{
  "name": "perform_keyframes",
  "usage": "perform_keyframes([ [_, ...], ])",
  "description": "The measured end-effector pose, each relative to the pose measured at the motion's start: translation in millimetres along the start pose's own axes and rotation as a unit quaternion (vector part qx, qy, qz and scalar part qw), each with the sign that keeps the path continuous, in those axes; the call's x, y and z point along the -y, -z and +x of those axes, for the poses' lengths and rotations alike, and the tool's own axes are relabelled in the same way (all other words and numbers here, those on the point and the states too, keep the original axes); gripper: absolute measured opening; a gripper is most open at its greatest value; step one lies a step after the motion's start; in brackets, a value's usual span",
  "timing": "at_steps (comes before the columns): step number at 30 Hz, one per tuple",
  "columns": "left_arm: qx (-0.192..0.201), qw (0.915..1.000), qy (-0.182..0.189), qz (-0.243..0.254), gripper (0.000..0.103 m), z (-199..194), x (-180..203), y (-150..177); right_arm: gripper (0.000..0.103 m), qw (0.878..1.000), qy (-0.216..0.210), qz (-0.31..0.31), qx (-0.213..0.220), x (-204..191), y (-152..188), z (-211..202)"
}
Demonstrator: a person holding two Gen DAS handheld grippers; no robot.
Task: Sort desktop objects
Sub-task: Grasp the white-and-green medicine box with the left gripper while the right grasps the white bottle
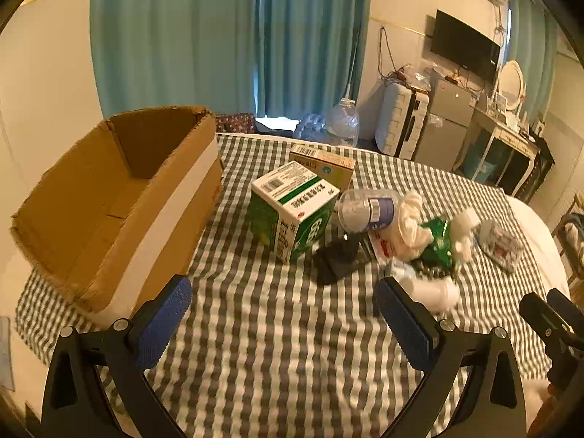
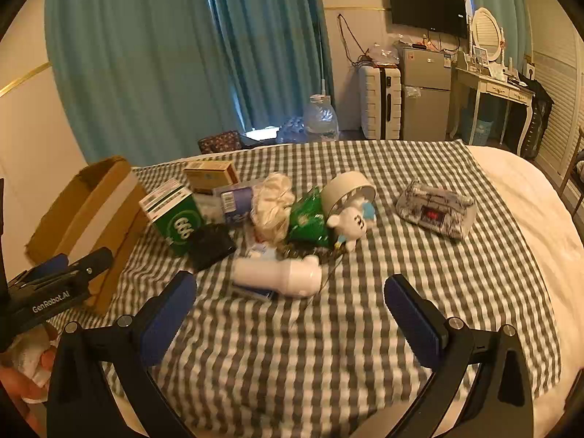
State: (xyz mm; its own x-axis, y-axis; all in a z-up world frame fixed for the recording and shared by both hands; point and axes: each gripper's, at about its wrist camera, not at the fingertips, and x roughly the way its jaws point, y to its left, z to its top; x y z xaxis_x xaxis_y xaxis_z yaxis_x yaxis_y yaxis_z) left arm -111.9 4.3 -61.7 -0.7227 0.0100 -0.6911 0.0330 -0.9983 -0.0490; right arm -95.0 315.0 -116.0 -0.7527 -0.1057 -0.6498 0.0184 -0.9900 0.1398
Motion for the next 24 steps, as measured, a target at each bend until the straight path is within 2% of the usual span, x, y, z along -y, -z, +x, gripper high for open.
perform_keyframes([
  [6, -0.001, 0.9997, 0.01, 0.021, 0.103, 35, 7, -11, 0.103, 1.0, 0.005, -0.022, -0.01, 2, -12, 33],
  [11, -0.009, 0.9996, 0.0, 0.027, 0.103, 67, 6, -14, 0.103, 0.998, -0.022, 0.001, -0.055, -2, -6, 65],
  [13, -0.013, 0.9997, 0.008, 0.021, 0.103, 80, 3, -15, 0.103, 0.997, -0.031, 0.008, -0.073, -7, -2, 75],
  [15, -0.016, 0.9995, 0.016, 0.024, 0.103, 91, 2, -17, 0.103, 0.995, -0.033, 0.004, -0.089, -13, 3, 86],
  [18, -0.012, 0.9994, 0.011, 0.029, 0.103, 102, 0, -21, 0.103, 0.994, -0.023, -0.004, -0.105, -19, 8, 101],
  [24, 0.002, 0.9986, 0.011, 0.052, 0.103, 117, -3, -26, 0.103, 0.99, -0.022, 0.022, -0.136, -12, 10, 126],
])
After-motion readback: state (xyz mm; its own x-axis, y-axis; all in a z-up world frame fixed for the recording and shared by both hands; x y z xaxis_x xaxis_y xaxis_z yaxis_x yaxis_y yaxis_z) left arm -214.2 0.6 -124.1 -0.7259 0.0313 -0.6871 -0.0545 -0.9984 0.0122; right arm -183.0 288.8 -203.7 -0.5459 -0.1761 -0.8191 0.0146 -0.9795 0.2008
